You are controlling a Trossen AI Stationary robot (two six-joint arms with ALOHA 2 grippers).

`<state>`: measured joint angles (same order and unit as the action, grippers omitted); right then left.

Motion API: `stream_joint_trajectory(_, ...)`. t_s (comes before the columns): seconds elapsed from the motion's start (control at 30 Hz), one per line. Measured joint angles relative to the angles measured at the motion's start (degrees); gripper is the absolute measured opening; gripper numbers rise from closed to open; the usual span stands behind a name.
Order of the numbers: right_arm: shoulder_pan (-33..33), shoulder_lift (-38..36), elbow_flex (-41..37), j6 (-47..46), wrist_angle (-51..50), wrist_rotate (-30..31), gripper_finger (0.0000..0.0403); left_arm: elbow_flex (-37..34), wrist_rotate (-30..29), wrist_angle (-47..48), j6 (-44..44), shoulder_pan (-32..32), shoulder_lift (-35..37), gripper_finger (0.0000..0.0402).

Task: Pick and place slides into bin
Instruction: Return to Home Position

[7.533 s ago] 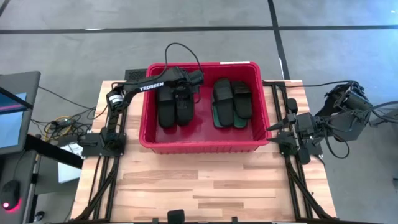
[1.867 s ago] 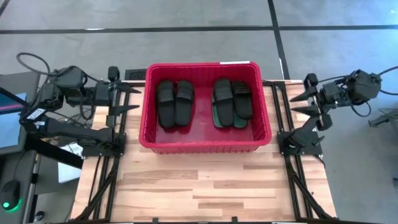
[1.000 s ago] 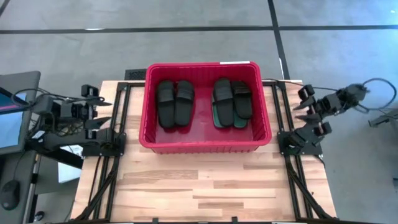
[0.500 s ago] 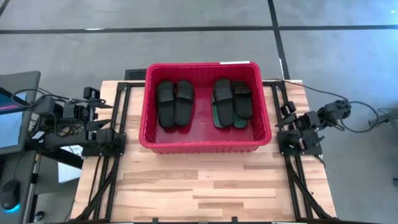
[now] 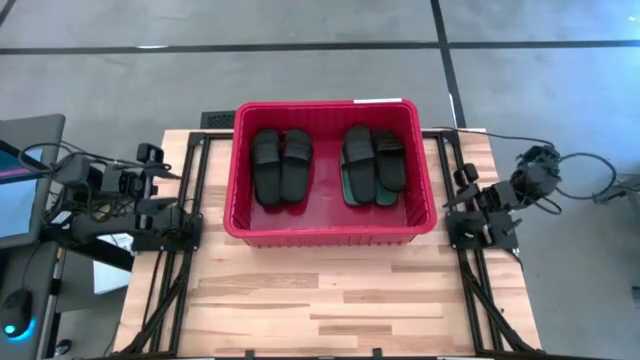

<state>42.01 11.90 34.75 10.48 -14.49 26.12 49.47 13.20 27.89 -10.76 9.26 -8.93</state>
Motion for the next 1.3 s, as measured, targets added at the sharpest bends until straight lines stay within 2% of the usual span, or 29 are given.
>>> stream_joint_trajectory(0.13, 4.5, -1.1, 2.1, -0.3, -6.1, 7.1, 0.0101, 0.0, 2.7, 0.6, 0.0, 0.0, 0.9, 0.0199)
stream_joint_trajectory(0.23, 6.9, -3.6, 3.9, -0.3, -9.4, 7.5, 0.0101, 0.0, 2.7, 0.9, 0.5, 0.0, 2.6, 0.0199)
stream_joint_trajectory(0.3, 8.0, -5.8, 5.1, -0.2, -10.0, 4.5, 0.0101, 0.0, 2.7, 1.0, 0.6, 0.0, 3.8, 0.0199)
stream_joint_trajectory(0.4, 9.4, -8.2, 5.7, -2.2, -10.6, -3.7, 0.01, 0.0, 2.8, 1.0, 0.5, 0.0, 5.3, 0.0199)
stream_joint_trajectory(0.6, 12.3, -8.9, 4.2, -11.3, -12.3, -11.8, 0.0087, -0.1, 2.8, 1.0, -0.8, 0.0, 5.2, 0.0199)
stream_joint_trajectory(0.73, 14.8, -8.9, 3.5, -14.3, -8.6, -22.0, 0.0072, -1.0, 2.8, 0.6, -1.2, 0.0, 5.1, 0.0199)
stream_joint_trajectory(0.97, 20.5, -8.8, 1.6, -18.4, -1.0, -31.7, 0.0059, -2.9, 3.6, -3.6, 0.1, 0.0, 5.1, 0.0199)
stream_joint_trajectory(1.13, 22.1, -10.4, 1.4, -15.6, -5.9, -30.8, 0.0059, -2.9, 3.6, -3.6, 1.6, 0.0, 5.1, 0.0199)
stream_joint_trajectory(1.23, 21.9, -11.7, -0.8, -9.0, -5.7, -28.3, 0.0059, -2.9, 3.9, -4.5, 2.4, 0.0, 5.1, 0.0199)
stream_joint_trajectory(1.3, 21.3, -11.7, -2.9, -8.9, -5.1, -27.1, 0.0059, -2.9, 4.7, -4.7, 2.8, 0.0, 5.1, 0.0199)
